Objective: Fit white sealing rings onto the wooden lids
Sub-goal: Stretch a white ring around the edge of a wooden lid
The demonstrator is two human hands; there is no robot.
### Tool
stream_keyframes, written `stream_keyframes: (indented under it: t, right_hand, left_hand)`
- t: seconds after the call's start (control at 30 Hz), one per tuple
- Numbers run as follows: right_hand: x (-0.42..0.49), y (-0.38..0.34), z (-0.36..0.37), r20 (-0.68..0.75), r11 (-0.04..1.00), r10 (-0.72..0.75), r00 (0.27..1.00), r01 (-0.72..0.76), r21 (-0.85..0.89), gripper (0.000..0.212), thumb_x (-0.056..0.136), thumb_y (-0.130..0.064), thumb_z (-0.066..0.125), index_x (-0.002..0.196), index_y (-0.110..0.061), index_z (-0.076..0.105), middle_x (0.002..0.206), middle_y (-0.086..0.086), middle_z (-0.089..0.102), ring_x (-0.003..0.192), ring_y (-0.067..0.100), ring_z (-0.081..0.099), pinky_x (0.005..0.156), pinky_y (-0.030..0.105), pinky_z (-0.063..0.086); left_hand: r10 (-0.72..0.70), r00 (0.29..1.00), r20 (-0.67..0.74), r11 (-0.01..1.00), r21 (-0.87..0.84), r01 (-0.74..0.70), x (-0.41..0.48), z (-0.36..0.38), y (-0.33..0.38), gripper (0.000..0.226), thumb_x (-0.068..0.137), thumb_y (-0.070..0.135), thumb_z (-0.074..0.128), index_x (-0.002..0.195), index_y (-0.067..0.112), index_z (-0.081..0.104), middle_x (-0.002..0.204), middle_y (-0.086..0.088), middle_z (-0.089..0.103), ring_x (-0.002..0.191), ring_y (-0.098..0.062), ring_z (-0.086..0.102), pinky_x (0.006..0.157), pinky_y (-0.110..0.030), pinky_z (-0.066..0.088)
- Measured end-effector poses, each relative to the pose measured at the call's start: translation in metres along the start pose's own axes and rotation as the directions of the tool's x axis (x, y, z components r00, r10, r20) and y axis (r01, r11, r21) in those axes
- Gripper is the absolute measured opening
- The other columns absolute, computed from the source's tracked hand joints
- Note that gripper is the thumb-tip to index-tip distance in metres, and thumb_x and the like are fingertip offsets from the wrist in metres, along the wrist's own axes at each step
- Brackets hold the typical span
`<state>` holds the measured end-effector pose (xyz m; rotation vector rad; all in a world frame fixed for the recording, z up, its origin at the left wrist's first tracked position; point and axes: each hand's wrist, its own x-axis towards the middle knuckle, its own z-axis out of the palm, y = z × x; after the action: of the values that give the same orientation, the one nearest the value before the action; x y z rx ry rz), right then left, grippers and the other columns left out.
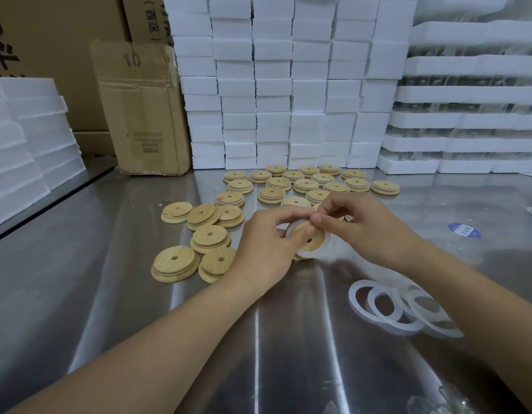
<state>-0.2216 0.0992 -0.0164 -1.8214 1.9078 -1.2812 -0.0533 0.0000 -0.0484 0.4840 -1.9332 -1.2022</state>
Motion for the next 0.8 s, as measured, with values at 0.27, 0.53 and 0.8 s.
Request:
stream_keyframes:
  t: [0.27,0.53,0.8]
  right_hand:
    - [-0.001,0.006,-0.008,-0.013,0.992,0.086,0.996,-0.084,0.093,0.021,0.099,-0.03,0.072,0.085,-0.014,0.076,0.088,0.025,0.068,0.077,0.019,0.054,0.076,0.036,0.043]
    - [-0.001,0.003,-0.001,0.025,0.953,0.152,0.988,-0.153,0.26,0.018,0.094,-0.031,0.078,0.092,-0.014,0.072,0.093,0.001,0.079,0.092,0.013,0.075,0.074,0.023,0.059]
    - [-0.001,-0.005,0.004,-0.073,0.954,0.069,0.995,-0.044,0.298,0.004,0.096,-0.013,0.074,0.095,-0.01,0.074,0.089,0.001,0.077,0.079,0.007,0.069,0.07,0.017,0.052]
  left_hand:
    - [-0.214,0.974,-0.079,0.943,-0.276,0.185,0.0,0.0,0.008,0.025,0.094,0.009,0.08,0.115,0.022,0.083,0.119,0.008,0.079,0.093,-0.009,0.079,0.077,-0.036,0.067]
    - [-0.246,0.961,-0.122,0.869,-0.467,0.163,0.0,-0.004,0.012,0.025,0.095,0.003,0.076,0.114,0.019,0.079,0.12,0.0,0.076,0.108,-0.018,0.076,0.071,-0.033,0.066]
    - [-0.04,0.995,-0.093,0.975,-0.22,0.018,-0.001,0.001,0.009,0.027,0.094,0.005,0.078,0.114,0.024,0.081,0.109,0.009,0.08,0.1,-0.01,0.077,0.08,-0.023,0.061]
